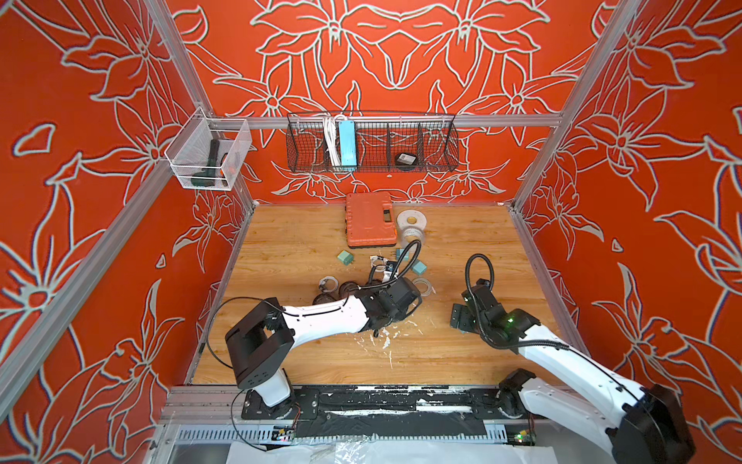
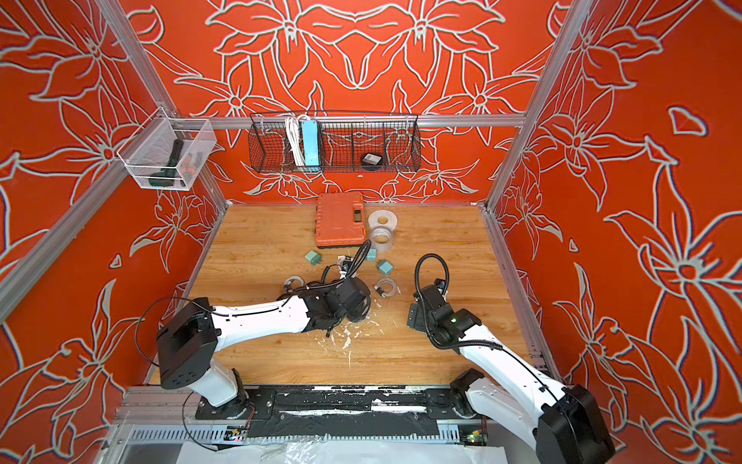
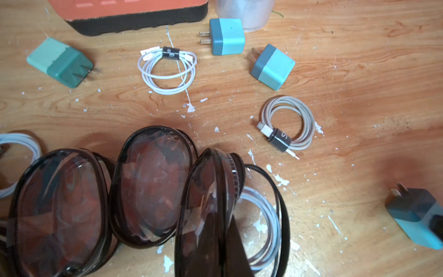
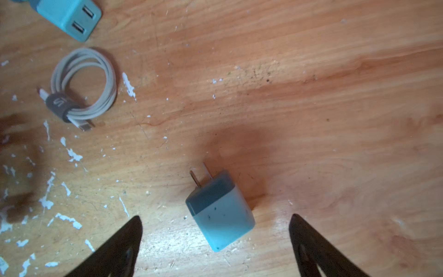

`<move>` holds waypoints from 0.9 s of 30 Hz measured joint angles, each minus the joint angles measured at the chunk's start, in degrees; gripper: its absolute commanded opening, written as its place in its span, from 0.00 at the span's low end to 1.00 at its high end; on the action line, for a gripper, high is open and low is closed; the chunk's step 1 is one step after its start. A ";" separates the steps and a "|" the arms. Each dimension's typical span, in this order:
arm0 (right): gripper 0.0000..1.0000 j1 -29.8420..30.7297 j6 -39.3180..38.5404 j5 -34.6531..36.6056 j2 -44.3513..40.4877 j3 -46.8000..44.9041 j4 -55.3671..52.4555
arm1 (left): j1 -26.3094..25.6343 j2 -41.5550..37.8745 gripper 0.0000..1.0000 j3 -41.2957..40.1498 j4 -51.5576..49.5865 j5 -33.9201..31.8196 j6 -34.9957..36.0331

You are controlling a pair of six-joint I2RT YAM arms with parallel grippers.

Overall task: Pack away charging kits
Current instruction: Pick up the plug from the center of the board.

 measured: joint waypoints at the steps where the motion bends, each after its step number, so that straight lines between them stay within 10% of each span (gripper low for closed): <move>1: 0.94 0.02 -0.22 -0.59 0.35 0.00 0.66 | 0.02 -0.09 0.00 -0.04 0.31 0.26 0.33; 27: 0.76 0.09 -2.67 -5.79 10.34 -1.97 6.29 | 1.18 1.81 0.00 0.59 1.20 4.90 1.99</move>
